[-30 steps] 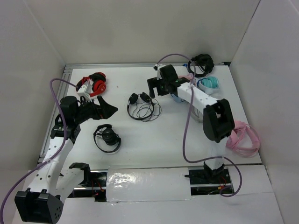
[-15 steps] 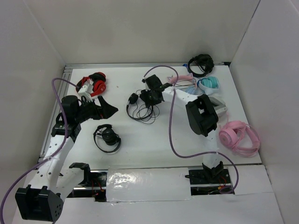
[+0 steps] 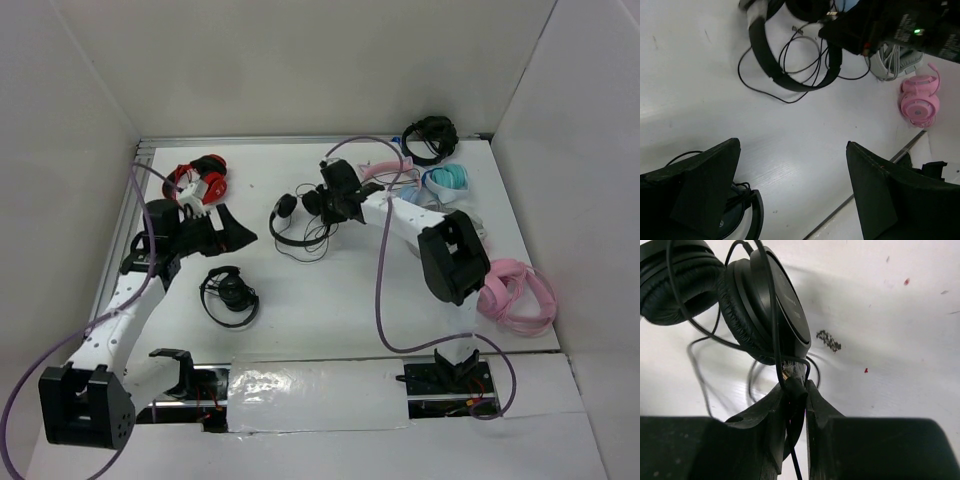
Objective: Wrap the headphones
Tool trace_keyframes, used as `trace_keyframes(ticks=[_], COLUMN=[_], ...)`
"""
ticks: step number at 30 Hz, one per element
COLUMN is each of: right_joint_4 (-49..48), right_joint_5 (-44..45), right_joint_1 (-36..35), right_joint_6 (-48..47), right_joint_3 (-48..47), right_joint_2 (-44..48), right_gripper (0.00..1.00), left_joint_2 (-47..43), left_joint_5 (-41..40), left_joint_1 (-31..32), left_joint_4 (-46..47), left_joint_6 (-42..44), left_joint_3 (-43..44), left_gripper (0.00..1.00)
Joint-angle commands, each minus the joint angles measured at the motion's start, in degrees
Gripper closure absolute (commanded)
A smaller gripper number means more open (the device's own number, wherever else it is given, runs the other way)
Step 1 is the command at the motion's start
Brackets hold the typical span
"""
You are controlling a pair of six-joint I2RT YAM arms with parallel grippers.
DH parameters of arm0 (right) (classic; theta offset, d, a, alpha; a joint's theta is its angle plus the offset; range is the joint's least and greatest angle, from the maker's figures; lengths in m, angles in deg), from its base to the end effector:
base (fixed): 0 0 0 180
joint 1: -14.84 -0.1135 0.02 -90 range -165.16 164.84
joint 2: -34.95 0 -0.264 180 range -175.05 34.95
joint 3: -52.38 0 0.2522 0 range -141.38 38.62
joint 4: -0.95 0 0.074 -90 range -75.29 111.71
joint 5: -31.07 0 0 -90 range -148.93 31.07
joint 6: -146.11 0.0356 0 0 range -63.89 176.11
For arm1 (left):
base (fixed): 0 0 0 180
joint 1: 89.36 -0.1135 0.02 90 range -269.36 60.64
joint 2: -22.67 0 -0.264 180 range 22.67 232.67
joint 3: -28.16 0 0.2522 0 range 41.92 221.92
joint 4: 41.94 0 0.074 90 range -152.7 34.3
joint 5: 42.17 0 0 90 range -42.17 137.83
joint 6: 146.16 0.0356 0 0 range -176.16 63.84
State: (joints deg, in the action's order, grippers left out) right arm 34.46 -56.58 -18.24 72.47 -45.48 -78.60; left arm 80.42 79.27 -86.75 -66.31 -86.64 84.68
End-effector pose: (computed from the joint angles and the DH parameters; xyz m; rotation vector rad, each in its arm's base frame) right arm 0.3694 0.2389 0.2044 -0.3387 2.4340 0.3364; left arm 0.2243 -0.0288 0.2863 -0.1400 2.0626 -0.9143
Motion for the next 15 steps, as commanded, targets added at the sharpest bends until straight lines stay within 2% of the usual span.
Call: trace_keyframes(ticks=[1, 7, 11, 15], right_joint_4=[-8.1, -6.8, -1.9, -1.5], right_joint_5=[5.2, 15.6, 24.0, 26.1], right_joint_1=[-2.0, -5.9, -7.9, -9.7], right_joint_6=[3.3, 9.0, 15.9, 24.3], right_joint_3=[1.2, 2.7, 1.0, 3.7], right_joint_2=[8.5, 13.1, 12.4, 14.1], right_gripper=[1.00, 1.00, 1.00, 1.00], left_joint_2=[4.0, 14.4, 16.6, 17.2], left_joint_5=[0.9, -2.3, -4.6, -7.5], left_joint_1=[2.6, 9.4, 11.8, 12.7], left_joint_4=[2.9, 5.0, 8.3, 13.6], left_joint_6=[-2.7, -7.5, -14.1, -18.5], left_joint_3=[2.7, 8.6, 9.7, 8.2], left_gripper=[0.01, 0.01, 0.01, 0.01])
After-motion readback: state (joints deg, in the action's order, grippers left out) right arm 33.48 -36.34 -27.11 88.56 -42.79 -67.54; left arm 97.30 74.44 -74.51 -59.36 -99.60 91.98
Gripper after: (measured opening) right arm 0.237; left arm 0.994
